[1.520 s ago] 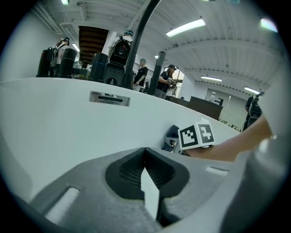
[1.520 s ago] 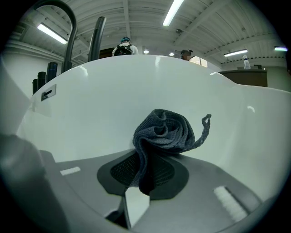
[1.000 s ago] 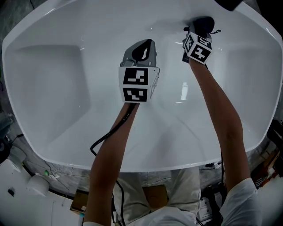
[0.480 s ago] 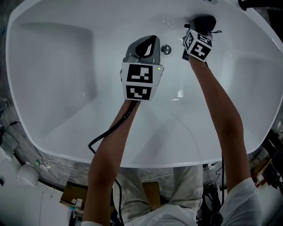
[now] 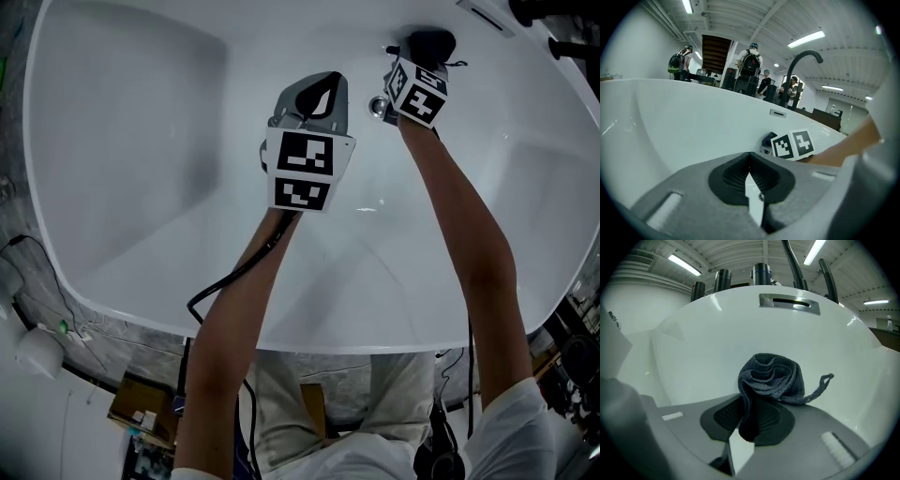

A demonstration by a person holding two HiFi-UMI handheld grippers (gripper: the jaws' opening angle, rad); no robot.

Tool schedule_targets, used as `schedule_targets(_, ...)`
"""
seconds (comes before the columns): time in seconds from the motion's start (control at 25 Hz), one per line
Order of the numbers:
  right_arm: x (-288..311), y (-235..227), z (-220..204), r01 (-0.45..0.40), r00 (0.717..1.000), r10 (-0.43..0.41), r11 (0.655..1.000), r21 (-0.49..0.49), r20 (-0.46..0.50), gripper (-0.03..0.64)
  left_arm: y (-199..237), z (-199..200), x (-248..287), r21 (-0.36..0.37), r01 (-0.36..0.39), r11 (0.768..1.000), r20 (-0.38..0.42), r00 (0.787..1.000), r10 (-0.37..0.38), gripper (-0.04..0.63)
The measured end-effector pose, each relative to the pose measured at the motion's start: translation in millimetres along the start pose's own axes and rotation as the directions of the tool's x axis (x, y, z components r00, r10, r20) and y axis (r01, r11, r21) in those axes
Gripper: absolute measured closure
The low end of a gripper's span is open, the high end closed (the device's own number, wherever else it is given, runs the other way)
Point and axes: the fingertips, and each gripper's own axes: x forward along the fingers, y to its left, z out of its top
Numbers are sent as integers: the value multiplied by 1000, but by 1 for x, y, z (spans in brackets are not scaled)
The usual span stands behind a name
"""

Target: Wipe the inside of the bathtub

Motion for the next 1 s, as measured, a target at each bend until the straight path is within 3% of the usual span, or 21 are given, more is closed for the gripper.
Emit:
schedule_targets(0.56,15,93,9,-58,998,57,997,-55,-21,557,79,5,-38,-43,-64,997,34,997,66,595)
schedule_targets(0.76,22,154,18,-134,991,132,984,-114,-21,557,106,13,-64,-71,-88,994,74,993,93,595)
schedule_targets(1.0,27,186,19,-92,996,89,986,-138,-30,558,144,6,-92,-99,-132,986,94,986,141,595)
